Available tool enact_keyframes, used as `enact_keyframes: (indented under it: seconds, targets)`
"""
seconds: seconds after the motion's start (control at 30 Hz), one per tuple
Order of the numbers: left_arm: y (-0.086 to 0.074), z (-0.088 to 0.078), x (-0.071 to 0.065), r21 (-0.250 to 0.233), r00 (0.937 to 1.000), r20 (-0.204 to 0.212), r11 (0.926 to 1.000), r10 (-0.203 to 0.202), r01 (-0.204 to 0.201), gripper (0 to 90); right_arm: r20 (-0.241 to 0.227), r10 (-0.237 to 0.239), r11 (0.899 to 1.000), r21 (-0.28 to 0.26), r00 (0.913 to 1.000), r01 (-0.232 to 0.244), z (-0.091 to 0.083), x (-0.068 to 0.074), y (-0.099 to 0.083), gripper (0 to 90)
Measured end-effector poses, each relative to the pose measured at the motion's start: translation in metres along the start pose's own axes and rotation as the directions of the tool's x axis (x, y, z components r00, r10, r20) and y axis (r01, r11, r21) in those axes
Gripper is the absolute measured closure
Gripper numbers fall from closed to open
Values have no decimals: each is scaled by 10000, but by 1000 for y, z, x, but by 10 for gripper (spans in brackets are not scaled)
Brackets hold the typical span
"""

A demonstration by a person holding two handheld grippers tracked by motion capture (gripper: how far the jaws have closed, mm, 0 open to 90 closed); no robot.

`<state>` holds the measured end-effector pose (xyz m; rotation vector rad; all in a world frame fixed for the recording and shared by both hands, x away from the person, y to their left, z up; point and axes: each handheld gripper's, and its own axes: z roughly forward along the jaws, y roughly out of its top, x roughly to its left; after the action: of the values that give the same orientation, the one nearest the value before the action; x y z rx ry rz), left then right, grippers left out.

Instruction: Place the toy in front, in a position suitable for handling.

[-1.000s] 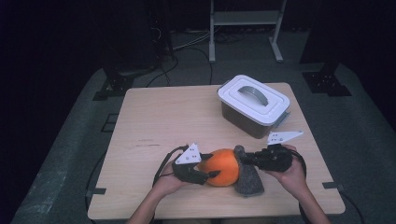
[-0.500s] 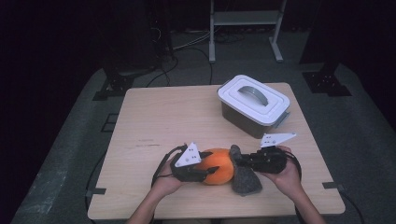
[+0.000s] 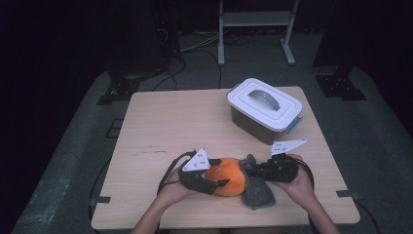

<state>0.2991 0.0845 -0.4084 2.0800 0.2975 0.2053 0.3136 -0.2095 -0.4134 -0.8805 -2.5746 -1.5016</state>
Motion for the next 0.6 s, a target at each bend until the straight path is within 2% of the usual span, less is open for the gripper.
enact_keyframes:
  seconds: [0.1,0.17,0.2,0.27,0.3,0.4,0.43,0.5,0.53,0.6]
  targets:
    - [-1,3,-4,218,9980,548,9993,307,-319,314,284,64,10000,52,9996,-66,-6,-4,-1,771]
    - [1,1,-4,202,9933,1133,9995,235,-259,316,365,92,10000,0,9993,-92,-9,-4,-1,771]
    - [1,-1,-3,174,9922,1234,9996,185,-208,314,306,109,9999,44,9995,-110,-9,-4,-2,771]
    - [2,-3,-1,-6,9919,1271,10000,-56,57,284,42,115,9998,191,9999,-116,-5,-3,-3,772]
    - [2,-5,1,-51,9939,1091,9999,-137,143,264,-204,100,9995,289,9997,-94,-4,-2,-3,771]
    - [-1,-2,3,357,9978,611,9991,-250,229,209,-836,-16,9984,567,9965,63,-1,2,-4,768]
    - [-3,2,4,677,9970,656,9970,-422,378,176,-1014,-42,9974,714,9948,115,-1,4,-4,767]
    - [-6,5,4,734,9950,813,9959,-588,528,172,-970,-183,9970,728,9951,254,-2,7,-3,767]
    - [-6,5,4,873,9931,969,9946,-654,569,188,-850,-248,9975,643,9961,303,-4,8,-2,768]
    - [-5,4,3,951,9912,1227,9948,-491,375,198,-858,-351,9991,203,9957,370,-8,12,3,768]
